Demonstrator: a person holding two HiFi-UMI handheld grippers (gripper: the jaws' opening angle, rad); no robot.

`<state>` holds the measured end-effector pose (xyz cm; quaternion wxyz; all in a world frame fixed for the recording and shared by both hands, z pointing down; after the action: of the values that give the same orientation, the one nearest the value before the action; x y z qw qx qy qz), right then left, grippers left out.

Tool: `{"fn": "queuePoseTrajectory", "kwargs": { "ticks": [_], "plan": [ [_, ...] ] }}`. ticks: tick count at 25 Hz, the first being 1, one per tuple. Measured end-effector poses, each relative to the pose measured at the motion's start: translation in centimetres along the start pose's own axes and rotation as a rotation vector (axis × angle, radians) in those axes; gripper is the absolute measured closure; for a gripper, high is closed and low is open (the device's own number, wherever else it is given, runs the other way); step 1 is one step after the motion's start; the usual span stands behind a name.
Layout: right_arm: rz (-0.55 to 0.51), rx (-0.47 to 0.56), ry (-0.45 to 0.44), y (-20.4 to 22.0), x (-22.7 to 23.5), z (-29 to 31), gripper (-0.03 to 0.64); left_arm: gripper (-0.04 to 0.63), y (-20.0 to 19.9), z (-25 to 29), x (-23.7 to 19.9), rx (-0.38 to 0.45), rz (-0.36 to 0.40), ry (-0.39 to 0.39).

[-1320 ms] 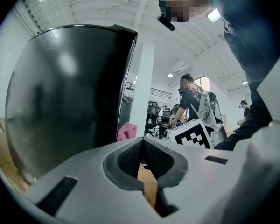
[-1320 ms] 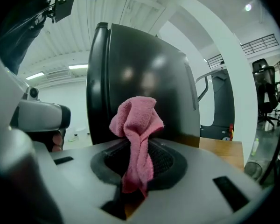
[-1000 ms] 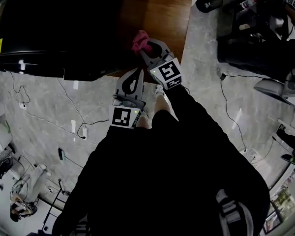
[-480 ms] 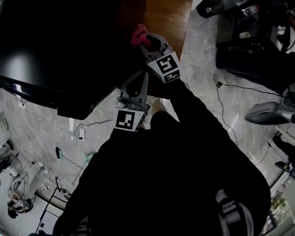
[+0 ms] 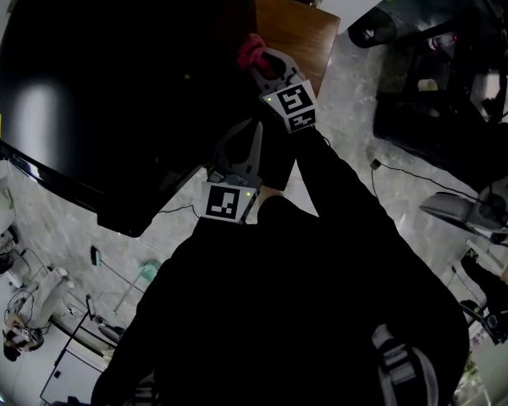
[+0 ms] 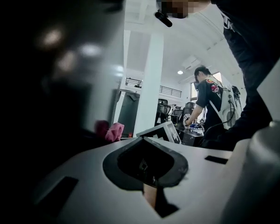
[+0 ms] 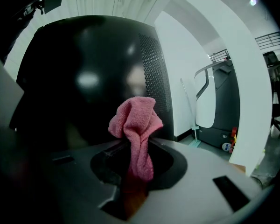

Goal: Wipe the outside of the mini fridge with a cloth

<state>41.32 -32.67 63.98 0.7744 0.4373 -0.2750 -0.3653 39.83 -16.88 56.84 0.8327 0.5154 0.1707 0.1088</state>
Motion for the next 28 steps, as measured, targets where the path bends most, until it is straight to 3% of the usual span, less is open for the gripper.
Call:
{"fn": "queuePoseTrajectory", "kwargs": {
  "ticks": [8, 15, 22, 28],
  "plan": [
    [0.002, -0.004, 0.028, -1.7, 3.8, 1.8, 0.531, 0.589, -2.7, 1.4, 0.0, 0.019, 0.021, -0.006],
    [0.031, 0.014, 0.094, -3.6, 4.9, -0.8, 0.529, 0.589, -4.4, -0.7, 1.4, 0.000, -0.015, 0.097],
    [0.012, 0.101, 0.124, -7.0, 0.3, -11.0, 0.529, 0.589, -6.9, -7.9, 4.0, 0.007, 0.059, 0.269],
    [-0.002, 0.095, 0.130, -9.7, -8.1, -19.6, 0.529, 0.589, -7.6, -16.5, 5.7, -0.008, 0.100, 0.476]
  ]
}}
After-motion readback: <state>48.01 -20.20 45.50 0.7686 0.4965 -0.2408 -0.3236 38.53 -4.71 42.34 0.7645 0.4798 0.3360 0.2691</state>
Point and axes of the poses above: the fingertips, and each gripper's own axes: z forward along the fingers, x to its right, y out of its underside, the point moved 5 cm from there along -z, backward along the fingers, and after that the axes turned 14 degrees about -x, right-handed, at the moved point
